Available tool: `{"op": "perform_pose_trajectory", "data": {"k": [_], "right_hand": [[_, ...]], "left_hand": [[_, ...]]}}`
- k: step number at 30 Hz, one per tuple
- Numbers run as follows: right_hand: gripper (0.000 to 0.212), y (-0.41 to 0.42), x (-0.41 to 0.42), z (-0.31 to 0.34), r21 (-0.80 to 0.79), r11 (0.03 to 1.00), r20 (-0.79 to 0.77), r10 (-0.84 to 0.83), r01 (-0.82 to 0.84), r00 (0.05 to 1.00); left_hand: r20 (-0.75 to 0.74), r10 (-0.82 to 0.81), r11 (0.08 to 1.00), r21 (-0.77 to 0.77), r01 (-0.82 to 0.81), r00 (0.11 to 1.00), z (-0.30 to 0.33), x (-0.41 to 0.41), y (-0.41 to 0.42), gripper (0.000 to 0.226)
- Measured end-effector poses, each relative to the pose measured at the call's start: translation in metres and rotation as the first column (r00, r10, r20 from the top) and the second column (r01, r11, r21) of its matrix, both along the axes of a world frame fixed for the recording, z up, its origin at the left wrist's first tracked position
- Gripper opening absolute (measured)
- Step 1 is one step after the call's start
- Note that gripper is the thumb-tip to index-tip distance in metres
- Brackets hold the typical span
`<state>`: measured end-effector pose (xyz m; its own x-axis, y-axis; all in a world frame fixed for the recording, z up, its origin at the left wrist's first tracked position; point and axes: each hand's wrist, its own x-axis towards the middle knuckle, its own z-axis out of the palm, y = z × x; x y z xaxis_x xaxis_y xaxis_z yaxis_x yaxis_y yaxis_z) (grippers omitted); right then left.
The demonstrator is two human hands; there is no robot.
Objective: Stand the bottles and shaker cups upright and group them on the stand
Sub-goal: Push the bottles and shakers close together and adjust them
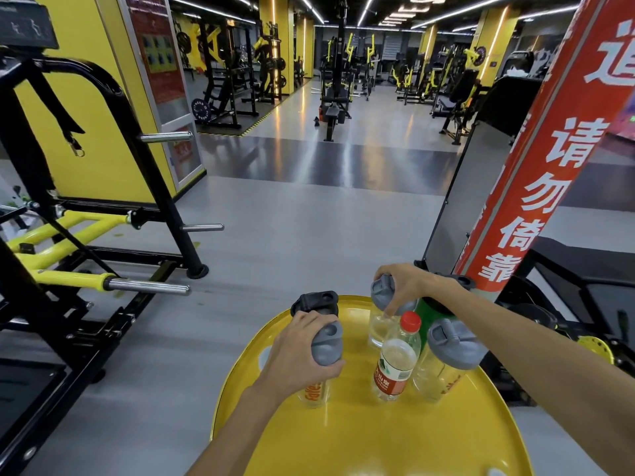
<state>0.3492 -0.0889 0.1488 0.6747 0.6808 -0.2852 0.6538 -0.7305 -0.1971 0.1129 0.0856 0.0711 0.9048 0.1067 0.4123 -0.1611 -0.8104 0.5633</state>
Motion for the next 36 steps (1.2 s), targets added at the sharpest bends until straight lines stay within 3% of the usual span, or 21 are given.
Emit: {"op": "perform_pose_trajectory", "data": {"k": [12,16,19,23,28,36], "right_hand": [[0.096,0.001,0.0,0.002,-0.154,0.988,-0.003,-0.033,0.032,0.999],[0.108,0.015,-0.002,0.008,-0.242,0.97,-0.044,-0.041,0.029,0.998],[0.116,0.032,-0.008,0.013,-0.154,0.988,-0.071,-0.001,-0.01,0.998],[0.107,0.068,-0.028,0.016,-0.034,0.988,-0.086,0.149,-0.152,0.985],[0.102,0.107,-0.043,0.001,-0.087,0.96,-0.143,0.251,-0.264,0.957],[0.068,0.127,-0.053,-0.021,-0.121,0.924,-0.116,0.348,-0.361,0.93]], "left_hand": [[0.004,0.014,1.0,0.01,-0.014,1.0,0.001,-0.001,-0.001,0.062],[0.002,0.007,1.0,0.01,-0.008,1.0,0.003,-0.002,-0.002,0.06],[0.001,0.007,1.0,0.005,-0.007,1.0,0.003,-0.002,-0.002,0.061],[0.004,-0.003,1.0,-0.006,0.003,1.0,0.003,-0.002,-0.002,0.061],[0.009,-0.014,1.0,-0.004,0.014,1.0,0.005,-0.002,-0.001,0.059],[0.003,-0.003,1.0,-0.004,0.003,1.0,0.004,-0.003,0.0,0.057]]}}
